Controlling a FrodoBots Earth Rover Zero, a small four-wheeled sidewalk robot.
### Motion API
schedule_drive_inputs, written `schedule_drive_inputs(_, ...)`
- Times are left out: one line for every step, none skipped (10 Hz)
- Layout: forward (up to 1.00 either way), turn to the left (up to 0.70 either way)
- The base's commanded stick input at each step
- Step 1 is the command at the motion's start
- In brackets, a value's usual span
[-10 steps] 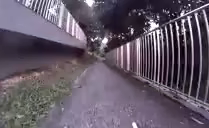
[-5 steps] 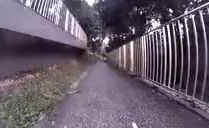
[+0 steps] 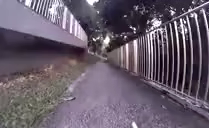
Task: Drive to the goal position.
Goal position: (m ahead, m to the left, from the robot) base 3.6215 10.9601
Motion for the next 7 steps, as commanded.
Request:
schedule_drive_inputs(0.70, 0.00)
schedule_drive_inputs(0.70, 0.00)
schedule_drive_inputs(0.70, 0.00)
schedule_drive_inputs(0.70, 0.00)
schedule_drive_inputs(0.70, 0.00)
schedule_drive_inputs(0.70, 0.00)
schedule_drive_inputs(0.70, 0.00)
